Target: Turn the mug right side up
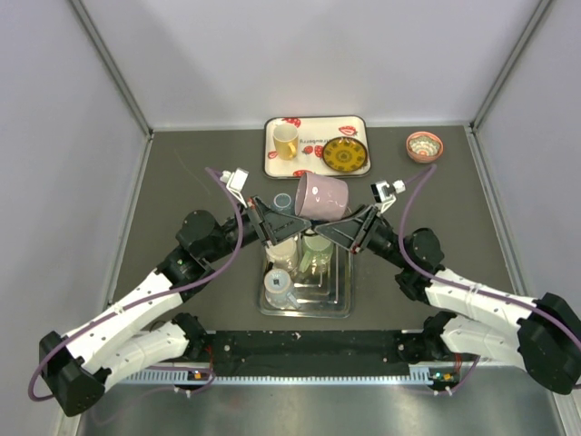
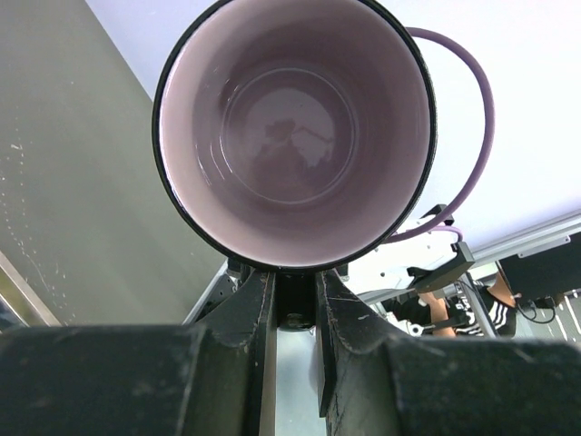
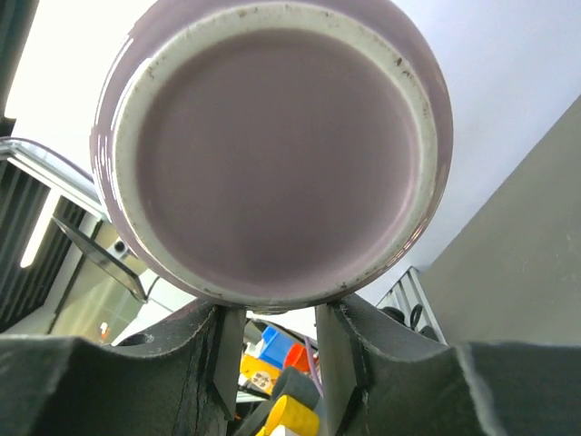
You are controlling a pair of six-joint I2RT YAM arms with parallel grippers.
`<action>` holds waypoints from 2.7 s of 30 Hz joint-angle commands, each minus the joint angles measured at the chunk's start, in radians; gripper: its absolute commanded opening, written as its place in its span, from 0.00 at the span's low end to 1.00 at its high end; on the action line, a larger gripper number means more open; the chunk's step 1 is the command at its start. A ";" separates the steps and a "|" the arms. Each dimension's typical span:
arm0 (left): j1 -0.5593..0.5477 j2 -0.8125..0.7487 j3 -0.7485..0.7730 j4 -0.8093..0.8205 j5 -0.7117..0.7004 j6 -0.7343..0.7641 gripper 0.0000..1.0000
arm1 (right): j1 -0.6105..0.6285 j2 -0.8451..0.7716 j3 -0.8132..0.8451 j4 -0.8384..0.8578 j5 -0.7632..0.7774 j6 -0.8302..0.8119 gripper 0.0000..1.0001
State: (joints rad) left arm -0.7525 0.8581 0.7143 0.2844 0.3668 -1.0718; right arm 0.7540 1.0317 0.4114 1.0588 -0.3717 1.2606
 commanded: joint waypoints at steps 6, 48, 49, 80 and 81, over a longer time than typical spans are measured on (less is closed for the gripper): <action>-0.025 -0.016 0.020 0.075 0.063 0.012 0.00 | -0.039 0.007 0.024 0.138 0.036 0.045 0.41; -0.068 -0.091 -0.036 0.030 -0.135 0.098 0.49 | -0.045 -0.114 0.106 -0.184 -0.065 -0.099 0.00; -0.068 -0.093 -0.035 0.026 -0.140 0.102 0.51 | -0.045 -0.119 0.106 -0.197 -0.067 -0.102 0.00; -0.067 -0.284 0.000 -0.540 -0.676 0.302 0.69 | 0.037 -0.375 0.504 -1.724 0.266 -0.777 0.00; -0.067 -0.289 0.005 -0.568 -0.696 0.309 0.69 | 0.056 -0.363 0.507 -1.746 0.292 -0.785 0.00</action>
State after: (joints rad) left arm -0.8185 0.5949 0.6662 -0.1802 -0.1802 -0.8181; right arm 0.7528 0.6369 0.8303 -0.4625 -0.2481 0.6106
